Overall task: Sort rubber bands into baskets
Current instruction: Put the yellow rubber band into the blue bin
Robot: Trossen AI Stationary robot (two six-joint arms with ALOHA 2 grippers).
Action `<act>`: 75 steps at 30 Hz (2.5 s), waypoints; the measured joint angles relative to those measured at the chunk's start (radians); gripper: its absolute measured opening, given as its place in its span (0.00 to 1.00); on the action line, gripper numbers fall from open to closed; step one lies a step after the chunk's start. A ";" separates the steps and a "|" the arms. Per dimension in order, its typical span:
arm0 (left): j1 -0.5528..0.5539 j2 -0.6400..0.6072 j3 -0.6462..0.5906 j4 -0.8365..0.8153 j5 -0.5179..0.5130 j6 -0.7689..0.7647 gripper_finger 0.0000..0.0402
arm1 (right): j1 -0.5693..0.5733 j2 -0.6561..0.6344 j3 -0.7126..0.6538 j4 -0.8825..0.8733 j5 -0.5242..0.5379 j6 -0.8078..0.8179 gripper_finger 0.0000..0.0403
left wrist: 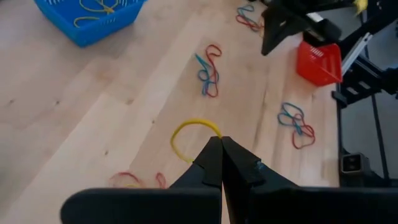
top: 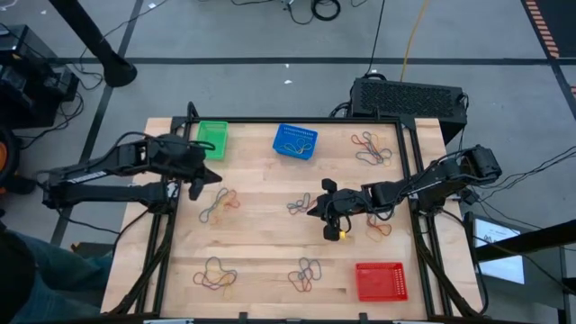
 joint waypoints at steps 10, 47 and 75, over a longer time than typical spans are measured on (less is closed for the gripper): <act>-0.013 0.004 0.036 -0.018 -0.117 0.011 0.00 | -0.018 0.000 0.000 0.038 0.000 -0.009 0.00; 0.289 1.035 0.339 0.936 0.105 0.289 0.00 | -0.469 -0.335 0.000 -0.320 0.132 -0.286 0.00; 0.339 1.128 0.363 0.793 -0.036 0.338 0.03 | -0.530 -0.362 0.000 -0.349 -0.001 -0.233 0.00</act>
